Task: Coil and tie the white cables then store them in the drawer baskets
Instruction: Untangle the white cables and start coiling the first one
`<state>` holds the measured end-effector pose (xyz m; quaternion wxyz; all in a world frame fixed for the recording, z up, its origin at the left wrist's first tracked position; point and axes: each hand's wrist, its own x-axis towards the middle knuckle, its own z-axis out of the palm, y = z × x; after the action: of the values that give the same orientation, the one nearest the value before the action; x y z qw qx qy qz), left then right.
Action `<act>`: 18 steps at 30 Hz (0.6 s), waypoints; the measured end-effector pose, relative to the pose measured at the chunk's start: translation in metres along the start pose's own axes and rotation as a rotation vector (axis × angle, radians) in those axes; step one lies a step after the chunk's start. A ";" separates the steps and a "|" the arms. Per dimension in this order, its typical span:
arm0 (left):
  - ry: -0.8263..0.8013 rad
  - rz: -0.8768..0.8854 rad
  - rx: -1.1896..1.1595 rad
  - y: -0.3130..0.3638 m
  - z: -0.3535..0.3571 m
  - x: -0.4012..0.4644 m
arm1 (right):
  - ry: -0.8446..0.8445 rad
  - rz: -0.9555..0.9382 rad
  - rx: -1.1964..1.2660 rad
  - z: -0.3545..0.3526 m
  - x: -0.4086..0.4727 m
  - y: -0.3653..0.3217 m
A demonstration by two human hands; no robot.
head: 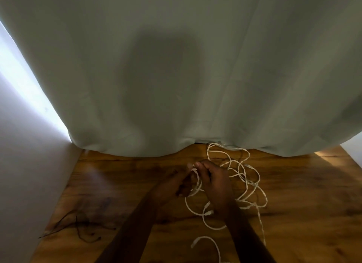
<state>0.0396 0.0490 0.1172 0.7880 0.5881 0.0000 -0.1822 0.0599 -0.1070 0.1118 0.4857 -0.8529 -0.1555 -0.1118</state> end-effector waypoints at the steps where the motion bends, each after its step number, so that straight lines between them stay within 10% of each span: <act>1: 0.017 -0.029 -0.058 0.000 -0.001 0.001 | -0.015 0.046 0.071 0.002 0.000 0.002; 18: 0.030 -0.086 -0.362 -0.004 0.005 -0.001 | -0.093 0.343 0.381 0.025 -0.006 0.000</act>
<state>0.0362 0.0442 0.1155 0.8724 0.4389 0.0698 -0.2037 0.0550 -0.0864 0.0971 0.6418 -0.7642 -0.0491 0.0426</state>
